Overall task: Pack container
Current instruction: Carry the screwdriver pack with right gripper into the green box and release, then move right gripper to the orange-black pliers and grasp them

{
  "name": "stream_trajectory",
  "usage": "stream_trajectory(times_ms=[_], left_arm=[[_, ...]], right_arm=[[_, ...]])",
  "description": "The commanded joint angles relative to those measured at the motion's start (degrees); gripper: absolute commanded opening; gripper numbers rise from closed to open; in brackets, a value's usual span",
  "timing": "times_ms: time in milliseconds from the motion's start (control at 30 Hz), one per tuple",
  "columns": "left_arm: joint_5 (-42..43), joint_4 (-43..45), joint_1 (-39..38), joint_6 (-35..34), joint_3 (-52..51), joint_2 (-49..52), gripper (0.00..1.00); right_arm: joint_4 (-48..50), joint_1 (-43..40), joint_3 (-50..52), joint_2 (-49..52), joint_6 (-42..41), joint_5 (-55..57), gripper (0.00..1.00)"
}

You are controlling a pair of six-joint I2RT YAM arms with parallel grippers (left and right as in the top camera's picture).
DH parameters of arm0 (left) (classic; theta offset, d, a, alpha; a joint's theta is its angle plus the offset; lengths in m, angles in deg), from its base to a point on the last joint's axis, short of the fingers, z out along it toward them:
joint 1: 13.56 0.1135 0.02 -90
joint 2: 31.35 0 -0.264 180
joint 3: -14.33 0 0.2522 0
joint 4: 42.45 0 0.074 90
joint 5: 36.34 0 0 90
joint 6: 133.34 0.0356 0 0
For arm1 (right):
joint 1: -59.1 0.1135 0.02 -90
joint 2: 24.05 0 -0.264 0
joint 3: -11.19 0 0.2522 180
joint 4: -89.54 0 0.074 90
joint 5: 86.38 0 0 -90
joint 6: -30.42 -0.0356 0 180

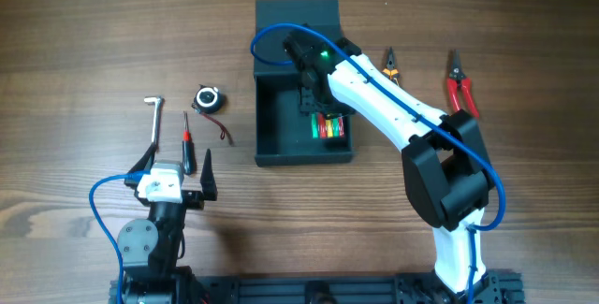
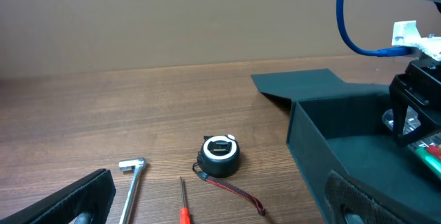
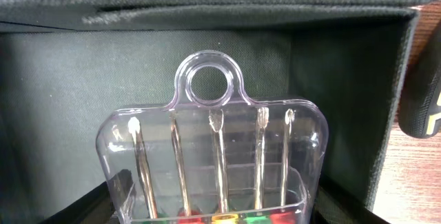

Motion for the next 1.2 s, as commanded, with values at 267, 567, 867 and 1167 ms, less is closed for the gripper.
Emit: stream_trajectory(times_ms=[267,567,867,1167], left_arm=[[1.1,0.0,0.3,0.9,-0.2,-0.4,1.0],[1.1,0.0,0.3,0.9,-0.2,-0.4,1.0],[1.1,0.0,0.3,0.9,-0.2,-0.4,1.0],[1.1,0.0,0.3,0.9,-0.2,-0.4,1.0]], right_arm=[[1.0,0.0,0.1,0.7,-0.8,1.2,0.87],[-5.5,-0.1,-20.8,-0.3,11.0,2.4,0.86],[-17.3,-14.9,-26.9,-2.8,11.1,9.9,0.88],[-19.6,-28.6,-26.3,5.1,18.5,-1.7,0.87]])
